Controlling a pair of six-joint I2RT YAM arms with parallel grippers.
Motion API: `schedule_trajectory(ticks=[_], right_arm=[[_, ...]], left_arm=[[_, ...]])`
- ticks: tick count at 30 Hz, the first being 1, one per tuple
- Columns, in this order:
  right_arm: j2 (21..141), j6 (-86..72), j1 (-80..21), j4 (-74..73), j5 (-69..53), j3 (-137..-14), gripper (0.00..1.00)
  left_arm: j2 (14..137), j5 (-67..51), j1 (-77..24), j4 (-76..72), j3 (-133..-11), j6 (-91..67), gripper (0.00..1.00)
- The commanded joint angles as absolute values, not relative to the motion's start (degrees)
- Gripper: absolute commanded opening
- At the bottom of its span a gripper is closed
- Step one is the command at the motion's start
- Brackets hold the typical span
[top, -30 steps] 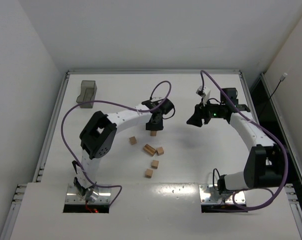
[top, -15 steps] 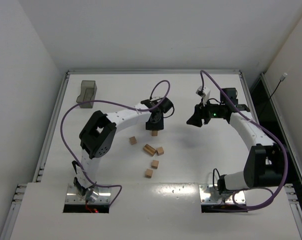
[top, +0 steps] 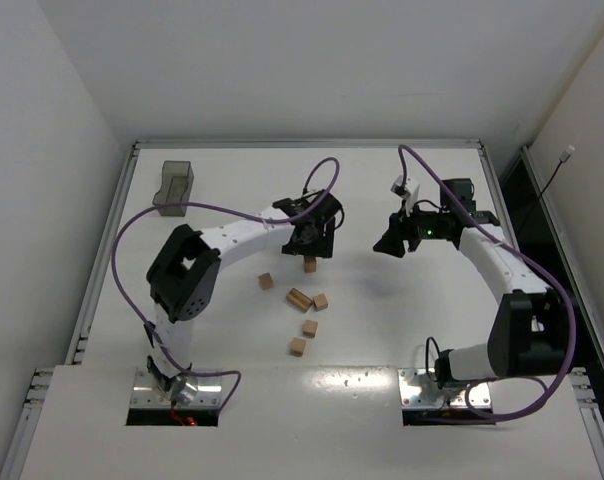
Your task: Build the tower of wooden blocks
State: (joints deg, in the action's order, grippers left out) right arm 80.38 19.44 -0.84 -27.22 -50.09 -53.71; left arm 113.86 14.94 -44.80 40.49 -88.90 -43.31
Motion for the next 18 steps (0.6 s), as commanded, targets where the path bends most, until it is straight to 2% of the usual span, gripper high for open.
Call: schedule_trajectory(ticks=[1,4,8,9,12,13,16,18], right_arm=[[77.4,23.6,-1.5,-27.3,-52.2,-52.4,0.48],[75.4,26.7,-1.5,-28.4,-52.2,-51.7,0.48],[72.7,32.0,-1.5,-32.5,-52.2,-50.4,0.48],[72.2,33.0,-1.0,-34.3,-52.2,-50.4,0.48],[70.8,36.5,-1.0,-37.6,-52.2,-50.4,0.48],[70.8,37.8,-1.0,-38.3,-52.2,-50.4,0.48],[70.8,38.3,-1.0,-39.0,-52.2,-50.4,0.48],[70.8,38.3,-1.0,-39.6,-51.7,-51.0,0.48]], left_arm=[[101.5,14.0,-44.7,36.7,-86.7,-33.9,0.67],[91.1,9.4,-44.7,33.8,-80.6,-22.4,0.67],[80.6,-5.3,-44.7,31.8,-72.4,-4.6,0.68],[78.1,-6.0,-44.7,33.6,-71.9,-1.1,0.68],[76.8,-11.5,-45.3,45.2,-70.1,16.6,0.83],[76.2,-12.5,-45.8,47.3,-68.2,24.4,0.83],[74.8,-14.9,-45.8,50.1,-64.5,33.3,0.81],[74.8,-16.2,-45.8,50.8,-61.7,40.0,0.77]])
